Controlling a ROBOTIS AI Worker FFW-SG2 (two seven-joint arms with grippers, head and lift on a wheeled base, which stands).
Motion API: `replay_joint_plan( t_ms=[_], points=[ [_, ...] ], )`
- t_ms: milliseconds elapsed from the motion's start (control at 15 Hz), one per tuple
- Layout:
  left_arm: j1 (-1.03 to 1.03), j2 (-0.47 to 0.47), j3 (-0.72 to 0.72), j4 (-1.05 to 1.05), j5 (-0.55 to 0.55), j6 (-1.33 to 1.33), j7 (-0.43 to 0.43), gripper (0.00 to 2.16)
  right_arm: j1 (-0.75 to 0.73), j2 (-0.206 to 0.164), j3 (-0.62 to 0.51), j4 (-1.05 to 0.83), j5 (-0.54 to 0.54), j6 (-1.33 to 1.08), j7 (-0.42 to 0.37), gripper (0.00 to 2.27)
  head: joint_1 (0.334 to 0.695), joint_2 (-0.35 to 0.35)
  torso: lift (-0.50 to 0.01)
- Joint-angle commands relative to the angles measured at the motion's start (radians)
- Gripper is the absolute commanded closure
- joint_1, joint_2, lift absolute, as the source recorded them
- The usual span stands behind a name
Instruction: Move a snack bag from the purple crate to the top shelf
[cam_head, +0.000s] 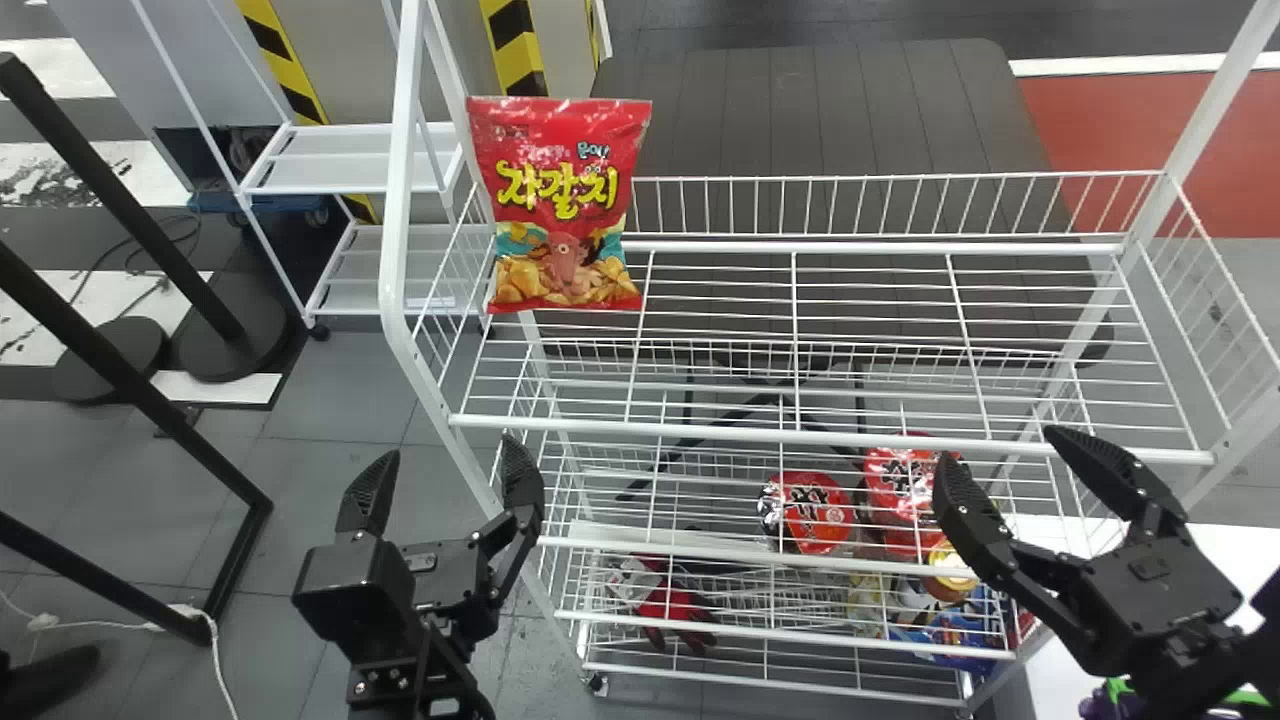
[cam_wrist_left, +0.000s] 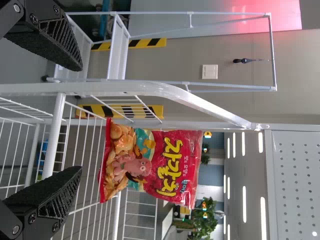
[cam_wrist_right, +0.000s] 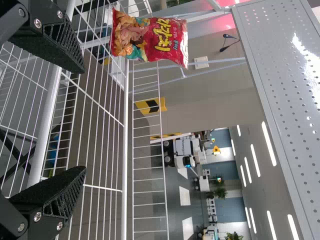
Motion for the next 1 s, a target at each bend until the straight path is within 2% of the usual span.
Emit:
replay_joint_plan(
  t_ms=[0,867,933],
  points=[
    [0.002,0.0,-0.005,0.0,0.0,-0.001,0.003,0.12,0.003,0.001,0.0,0.0,0.0,-0.01,0.0,0.14,0.695,0.134,0.001],
    [-0.002,0.0,-0.011,0.003,-0.006,-0.013,0.012,0.12,0.003,0.001,0.006,0.0,-0.002,-0.025,0.0,0.13,0.695,0.13,-0.005],
    [-0.002,0.0,-0.011,0.005,-0.006,-0.013,0.012,0.12,0.003,0.001,0.012,0.0,-0.002,-0.025,-0.023,0.13,0.695,0.13,-0.011]
  ],
)
